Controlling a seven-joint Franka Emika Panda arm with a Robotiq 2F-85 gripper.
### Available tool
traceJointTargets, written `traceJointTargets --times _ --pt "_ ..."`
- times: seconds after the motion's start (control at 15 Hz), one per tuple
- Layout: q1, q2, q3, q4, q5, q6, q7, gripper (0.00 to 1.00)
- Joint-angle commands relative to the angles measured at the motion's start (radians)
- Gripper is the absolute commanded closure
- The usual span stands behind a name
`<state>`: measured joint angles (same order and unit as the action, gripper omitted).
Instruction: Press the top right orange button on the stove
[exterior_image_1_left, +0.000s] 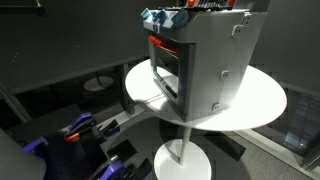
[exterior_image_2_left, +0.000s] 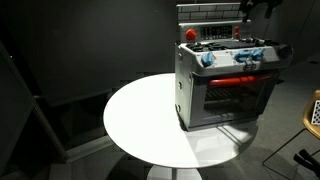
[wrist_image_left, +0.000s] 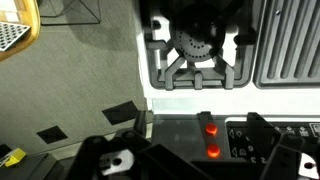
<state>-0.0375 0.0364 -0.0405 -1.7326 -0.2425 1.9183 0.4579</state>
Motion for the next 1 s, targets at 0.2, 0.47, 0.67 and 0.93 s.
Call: traceJointTargets --times 0.2,0.47,0.67,0.93 --pt "0.003 -0.132 0.010 -0.051 0.144 -0.223 -0.081 0.00" --pt "-0.001 -0.197 0.011 -0.084 0.190 -0.354 -0.100 0.00" --pt "-0.005 -0.225 0.010 -0.099 0.208 -0.416 -0.098 0.00" --pt "-0.006 -0.209 0.019 -0.087 0.188 -0.419 -0.075 0.00"
